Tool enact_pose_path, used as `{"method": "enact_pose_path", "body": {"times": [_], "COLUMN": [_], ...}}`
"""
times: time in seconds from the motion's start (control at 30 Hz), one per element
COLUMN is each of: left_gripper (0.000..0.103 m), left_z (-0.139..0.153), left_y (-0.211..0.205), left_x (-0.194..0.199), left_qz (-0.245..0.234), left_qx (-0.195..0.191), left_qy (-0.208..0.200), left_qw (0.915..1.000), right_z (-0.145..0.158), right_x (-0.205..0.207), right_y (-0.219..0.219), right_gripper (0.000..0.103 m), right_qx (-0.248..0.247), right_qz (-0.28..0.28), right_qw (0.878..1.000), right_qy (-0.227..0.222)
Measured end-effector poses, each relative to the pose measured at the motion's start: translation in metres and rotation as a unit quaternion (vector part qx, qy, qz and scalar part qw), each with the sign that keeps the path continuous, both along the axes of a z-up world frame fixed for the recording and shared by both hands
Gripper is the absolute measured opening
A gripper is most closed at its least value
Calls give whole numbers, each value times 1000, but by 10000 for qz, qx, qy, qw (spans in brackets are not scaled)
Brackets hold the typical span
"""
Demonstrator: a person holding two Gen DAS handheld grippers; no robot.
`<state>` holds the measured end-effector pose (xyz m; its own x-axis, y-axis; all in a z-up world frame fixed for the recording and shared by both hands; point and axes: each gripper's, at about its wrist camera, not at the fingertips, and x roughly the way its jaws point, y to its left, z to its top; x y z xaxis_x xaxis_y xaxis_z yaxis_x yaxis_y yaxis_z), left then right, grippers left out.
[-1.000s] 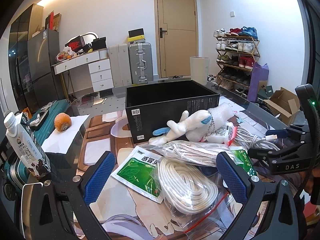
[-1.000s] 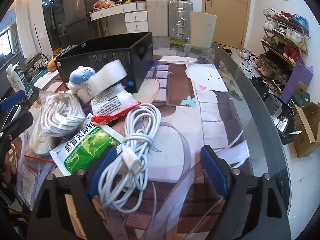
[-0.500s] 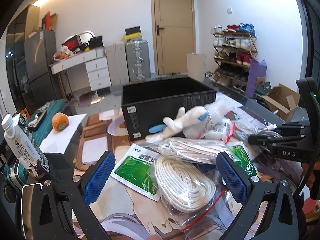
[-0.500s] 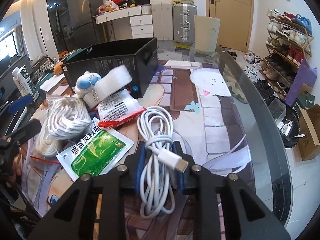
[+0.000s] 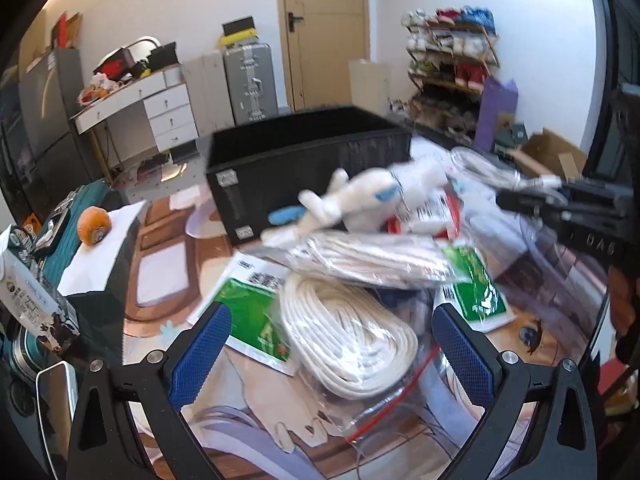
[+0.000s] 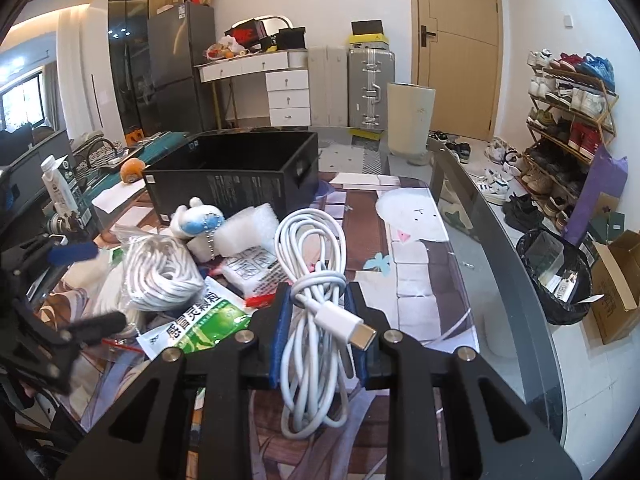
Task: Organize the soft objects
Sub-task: 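Grasp the bagged white rope coil with the left gripper while the right gripper holds the cable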
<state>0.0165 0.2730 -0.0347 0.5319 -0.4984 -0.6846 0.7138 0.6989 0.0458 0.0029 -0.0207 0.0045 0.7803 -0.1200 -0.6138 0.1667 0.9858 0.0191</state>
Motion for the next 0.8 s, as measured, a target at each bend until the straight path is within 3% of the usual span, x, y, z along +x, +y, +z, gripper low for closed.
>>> {"method": "enact_pose_path", "body": {"times": [0.2, 0.3, 0.47, 0.63, 0.8], "left_gripper": [102, 96, 65, 50, 42], "left_z": [-9, -13, -12, -10, -6], "left_y": [-9, -11, -12, -5, 7], "left_x": [3, 5, 1, -2, -4], "left_qz": [56, 92, -129, -200, -196], "left_qx": [288, 353, 236, 52, -159], "left_qy": [174, 251, 257, 278, 328], "left_qw": [9994, 9990, 9993, 9994, 9991], "right_z": [0, 0, 1, 2, 2], "right_x": [0, -1, -2, -3, -3], "right_y": [4, 5, 6, 5, 5], "right_gripper": [26, 26, 26, 26, 26], "right_qx": [-6, -10, -27, -47, -58], "right_qz": [101, 124, 150, 147, 156], "right_qw": [9999, 9999, 9999, 9999, 9998], "right_qy": [-26, -25, -36, -51, -83]}}
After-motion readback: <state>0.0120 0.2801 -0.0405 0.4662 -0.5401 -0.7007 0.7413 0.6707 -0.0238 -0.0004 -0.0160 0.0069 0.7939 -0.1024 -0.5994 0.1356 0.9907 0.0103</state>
